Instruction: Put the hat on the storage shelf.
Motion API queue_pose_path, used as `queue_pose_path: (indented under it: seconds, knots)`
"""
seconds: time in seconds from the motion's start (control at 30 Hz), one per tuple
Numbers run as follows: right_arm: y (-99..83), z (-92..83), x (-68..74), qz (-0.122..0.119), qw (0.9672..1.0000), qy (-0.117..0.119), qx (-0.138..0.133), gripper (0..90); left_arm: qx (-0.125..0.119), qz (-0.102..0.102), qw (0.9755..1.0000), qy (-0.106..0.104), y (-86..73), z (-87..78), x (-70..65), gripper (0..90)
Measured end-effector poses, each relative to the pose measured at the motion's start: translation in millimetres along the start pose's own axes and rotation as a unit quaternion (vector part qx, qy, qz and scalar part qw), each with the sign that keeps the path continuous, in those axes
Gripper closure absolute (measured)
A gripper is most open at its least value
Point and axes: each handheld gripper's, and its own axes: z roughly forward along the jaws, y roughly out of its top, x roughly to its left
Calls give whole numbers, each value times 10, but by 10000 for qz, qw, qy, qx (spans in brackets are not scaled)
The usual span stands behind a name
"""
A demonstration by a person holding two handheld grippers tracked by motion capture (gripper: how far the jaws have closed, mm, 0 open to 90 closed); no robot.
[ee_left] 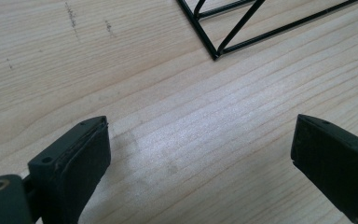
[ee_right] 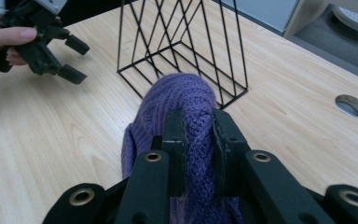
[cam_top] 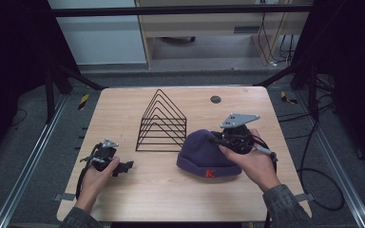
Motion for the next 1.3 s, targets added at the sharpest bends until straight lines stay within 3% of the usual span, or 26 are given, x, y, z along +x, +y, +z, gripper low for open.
queue_pose_path:
  seconds: [0.33,0.43,0.5,0.6,0.63,0.67,0.8,0.9,1.07,1.13,1.3]
  knots:
    - [423,-103,-130,145,9998,-39,158,775,-143,34,9999,-34,21,-54,-19,48]
    - [547,-172,-175,97,9999,-110,76,774,-529,150,9985,-17,60,-168,-66,48]
    - [629,-224,-210,122,9998,-151,9,774,-619,141,9980,-30,75,-212,-76,46]
    - [757,-303,-254,112,9997,-210,-63,774,-1081,37,9940,-183,183,-456,-93,46]
    - [757,-303,-254,112,9997,-210,-63,774,-1081,37,9940,-183,183,-456,-93,46]
    - [860,-355,-282,99,9995,-248,-154,774,-1279,10,9915,-250,263,-594,-91,46]
    - [1036,-388,-327,71,9991,-299,-297,774,-1410,139,9896,-243,419,-767,-80,49]
    - [1138,-386,-350,72,9988,-321,-367,774,-1534,259,9872,-361,600,-924,-89,49]
    - [1386,-355,-379,118,9973,-376,-622,775,-1794,340,9800,-785,901,-1094,-128,50]
    - [1416,-349,-381,112,9971,-368,-650,774,-1791,369,9791,-889,996,-1120,-141,50]
    - [1633,-294,-384,45,9965,-381,-742,774,-1836,556,9778,-841,1267,-1186,-188,53]
